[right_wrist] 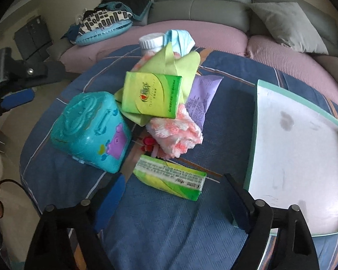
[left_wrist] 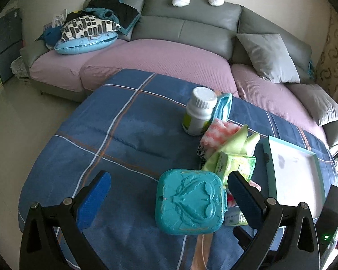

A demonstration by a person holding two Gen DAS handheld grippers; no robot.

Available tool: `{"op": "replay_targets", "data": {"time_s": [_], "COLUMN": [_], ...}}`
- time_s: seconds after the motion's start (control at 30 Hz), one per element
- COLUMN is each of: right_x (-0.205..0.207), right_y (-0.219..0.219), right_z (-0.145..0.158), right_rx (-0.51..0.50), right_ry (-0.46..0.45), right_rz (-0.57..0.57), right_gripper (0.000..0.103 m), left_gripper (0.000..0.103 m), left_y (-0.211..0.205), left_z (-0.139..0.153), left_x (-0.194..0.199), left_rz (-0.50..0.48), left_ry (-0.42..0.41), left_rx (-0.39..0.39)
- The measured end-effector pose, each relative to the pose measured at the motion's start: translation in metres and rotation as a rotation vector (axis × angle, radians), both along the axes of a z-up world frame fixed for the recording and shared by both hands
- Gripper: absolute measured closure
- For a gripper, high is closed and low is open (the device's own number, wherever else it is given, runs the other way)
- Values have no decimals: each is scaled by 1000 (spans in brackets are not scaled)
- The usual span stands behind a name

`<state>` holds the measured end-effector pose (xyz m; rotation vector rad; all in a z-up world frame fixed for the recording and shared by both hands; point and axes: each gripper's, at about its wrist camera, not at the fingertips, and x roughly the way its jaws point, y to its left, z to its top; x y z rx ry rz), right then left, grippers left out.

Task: Organize soft objects
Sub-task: 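Reach the right gripper to the green tissue pack and grasp it, then carry the green tissue pack with the right gripper into the white tray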

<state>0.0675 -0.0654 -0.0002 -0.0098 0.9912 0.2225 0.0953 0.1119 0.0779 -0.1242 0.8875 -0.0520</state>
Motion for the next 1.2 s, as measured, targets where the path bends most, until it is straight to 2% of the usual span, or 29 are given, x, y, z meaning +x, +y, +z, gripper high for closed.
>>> {"op": "replay_targets", "data": {"time_s": [0.2, 0.43, 0.8, 0.97, 1.2], "right_x": [11, 12, 6, 8, 8], "right_y": [-1, 0, -4, -12, -33], "right_z": [-11, -13, -10, 1, 38], "right_rx": [-5, 21, 69, 103, 146], "right_ry": [21, 23, 12, 7, -62], "right_rz": [-30, -41, -64, -71, -91], "right_gripper": [16, 33, 35, 35, 35], "left_gripper": [0, 0, 0, 0, 0], "left_y": [-11, -15, -20, -20, -23], "left_z": [-2, -3, -11, -6, 10], "left_x": [9, 14, 23, 25, 26], "left_rz": [-24, -39, -20, 18, 56], "left_ry": [32, 45, 130, 135, 118], "left_rx": [0, 5, -5, -30, -23]}}
